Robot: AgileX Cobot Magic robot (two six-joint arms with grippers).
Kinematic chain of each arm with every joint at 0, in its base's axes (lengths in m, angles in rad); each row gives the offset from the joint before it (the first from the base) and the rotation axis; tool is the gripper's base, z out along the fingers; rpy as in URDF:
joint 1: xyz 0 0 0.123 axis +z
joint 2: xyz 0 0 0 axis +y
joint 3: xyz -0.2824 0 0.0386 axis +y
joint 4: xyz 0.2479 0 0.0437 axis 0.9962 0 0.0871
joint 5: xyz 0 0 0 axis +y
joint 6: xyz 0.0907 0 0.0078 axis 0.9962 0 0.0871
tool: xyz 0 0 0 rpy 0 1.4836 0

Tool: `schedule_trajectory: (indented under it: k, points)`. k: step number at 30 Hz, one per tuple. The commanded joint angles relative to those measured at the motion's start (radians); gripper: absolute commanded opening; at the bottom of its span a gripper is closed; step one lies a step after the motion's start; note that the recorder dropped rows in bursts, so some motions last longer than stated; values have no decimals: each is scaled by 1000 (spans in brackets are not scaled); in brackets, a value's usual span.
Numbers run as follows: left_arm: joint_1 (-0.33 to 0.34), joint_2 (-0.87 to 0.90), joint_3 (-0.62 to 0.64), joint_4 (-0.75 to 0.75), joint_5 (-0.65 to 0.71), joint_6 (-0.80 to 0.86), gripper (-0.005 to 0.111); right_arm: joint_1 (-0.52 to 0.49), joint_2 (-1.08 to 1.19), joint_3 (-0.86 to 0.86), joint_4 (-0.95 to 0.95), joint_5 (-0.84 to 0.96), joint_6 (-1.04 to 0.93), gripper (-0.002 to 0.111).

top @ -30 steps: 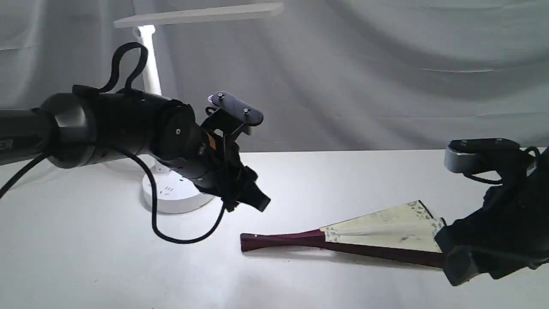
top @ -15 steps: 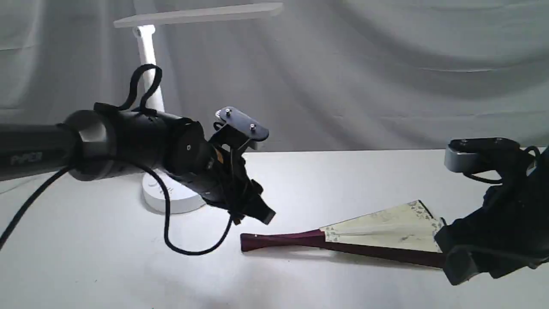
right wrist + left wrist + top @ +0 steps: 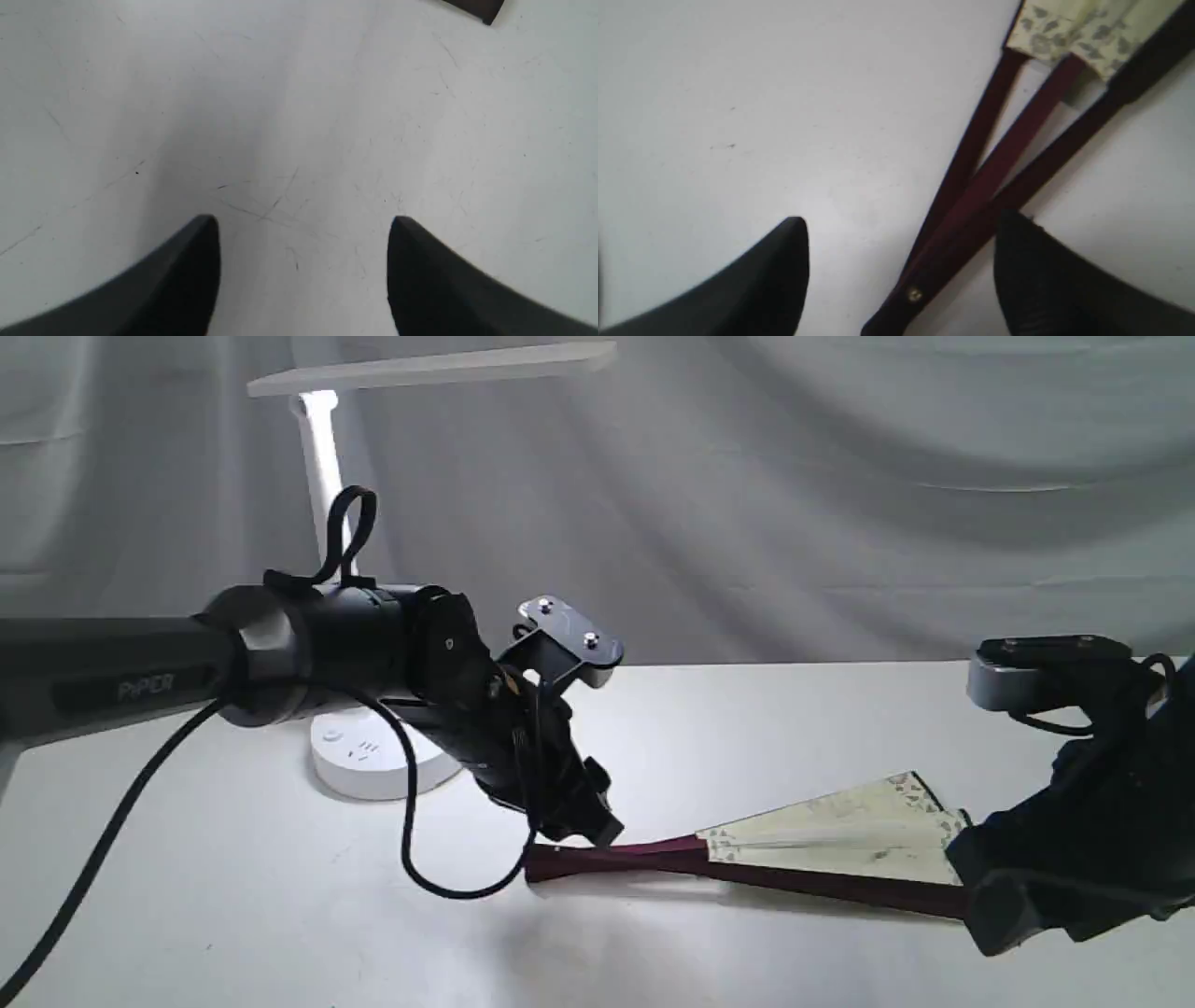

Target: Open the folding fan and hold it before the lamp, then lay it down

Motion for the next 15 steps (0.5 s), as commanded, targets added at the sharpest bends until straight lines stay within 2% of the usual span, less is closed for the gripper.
schedule_trajectory:
  k: [1, 15]
  points:
    - [-4, 15, -10, -95, -11, 150, 58, -3, -5, 5, -4, -9, 6, 54]
    - [-4, 93, -10, -95, -76, 149, 58, -3, -5, 5, 0, -9, 4, 54]
